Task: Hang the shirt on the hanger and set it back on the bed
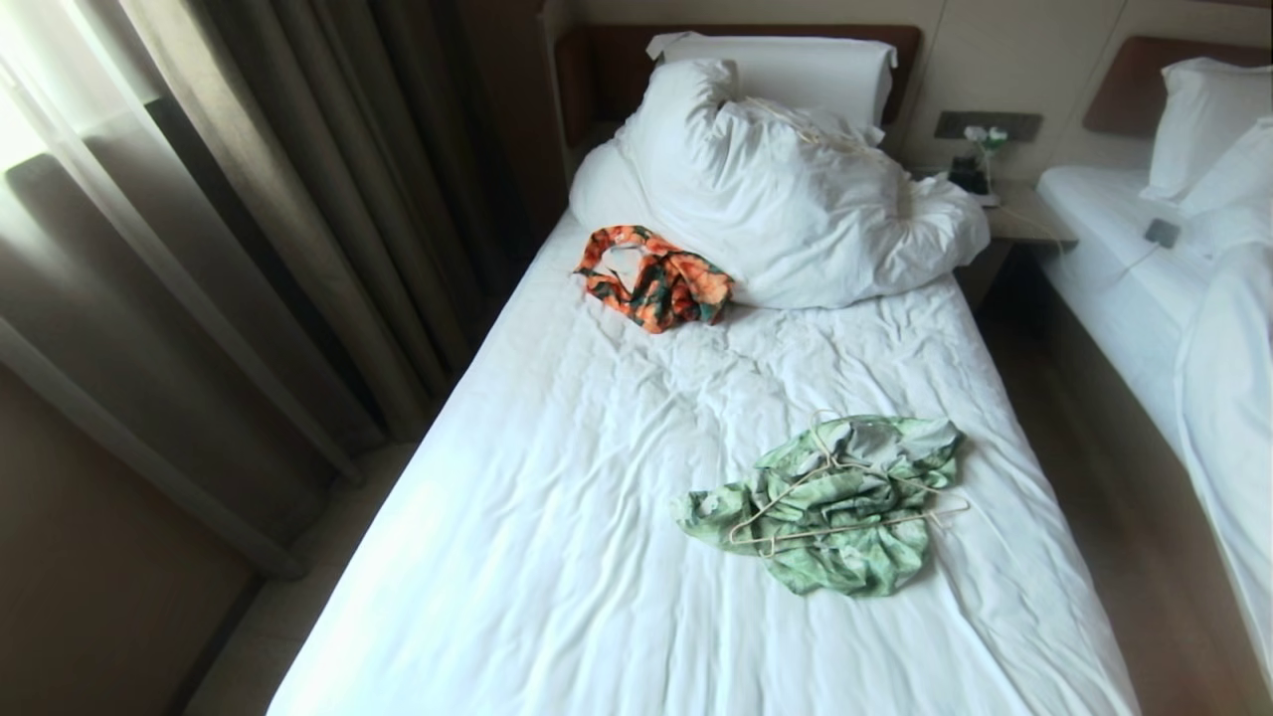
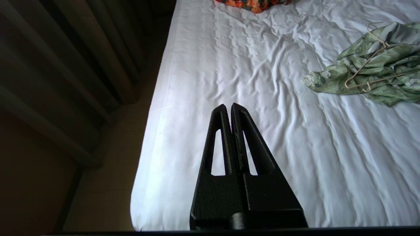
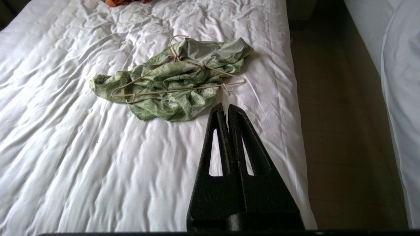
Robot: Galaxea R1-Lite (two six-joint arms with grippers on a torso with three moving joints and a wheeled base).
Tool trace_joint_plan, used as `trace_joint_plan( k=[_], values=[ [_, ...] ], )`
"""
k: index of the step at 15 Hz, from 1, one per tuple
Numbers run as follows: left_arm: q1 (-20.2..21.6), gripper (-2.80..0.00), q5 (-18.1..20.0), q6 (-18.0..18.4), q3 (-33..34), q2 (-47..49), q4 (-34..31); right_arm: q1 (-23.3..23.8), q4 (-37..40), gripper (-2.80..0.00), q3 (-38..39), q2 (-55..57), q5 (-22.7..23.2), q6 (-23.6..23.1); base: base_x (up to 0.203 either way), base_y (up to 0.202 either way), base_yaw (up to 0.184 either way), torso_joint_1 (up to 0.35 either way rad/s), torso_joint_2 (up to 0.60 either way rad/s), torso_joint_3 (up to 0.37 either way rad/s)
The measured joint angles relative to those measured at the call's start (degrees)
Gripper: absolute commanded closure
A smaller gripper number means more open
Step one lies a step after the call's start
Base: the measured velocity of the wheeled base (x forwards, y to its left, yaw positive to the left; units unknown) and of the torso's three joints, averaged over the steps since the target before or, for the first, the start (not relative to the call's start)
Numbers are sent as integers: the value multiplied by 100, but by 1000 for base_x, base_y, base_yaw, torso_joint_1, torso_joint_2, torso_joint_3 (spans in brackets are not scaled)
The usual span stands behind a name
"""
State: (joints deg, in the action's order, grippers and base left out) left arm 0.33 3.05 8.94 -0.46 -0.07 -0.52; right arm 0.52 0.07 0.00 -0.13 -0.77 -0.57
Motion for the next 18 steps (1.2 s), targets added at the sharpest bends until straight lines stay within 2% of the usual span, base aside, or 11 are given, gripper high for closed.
trace_joint_plan(
  k=[3,6,9,18],
  values=[
    [0,0,-198,-461,9,0,6,0,0,0,0,1,0,68,0,0,0,0,0,0],
    [0,0,-265,-706,24,0,62,0,-5,0,0,2,0,132,0,0,0,0,0,0],
    [0,0,-413,-1148,28,0,79,0,-5,0,0,2,0,134,0,0,0,0,0,0],
    [0,0,-424,-1189,28,0,83,0,-13,0,0,2,-1,139,0,0,0,0,0,0]
  ],
)
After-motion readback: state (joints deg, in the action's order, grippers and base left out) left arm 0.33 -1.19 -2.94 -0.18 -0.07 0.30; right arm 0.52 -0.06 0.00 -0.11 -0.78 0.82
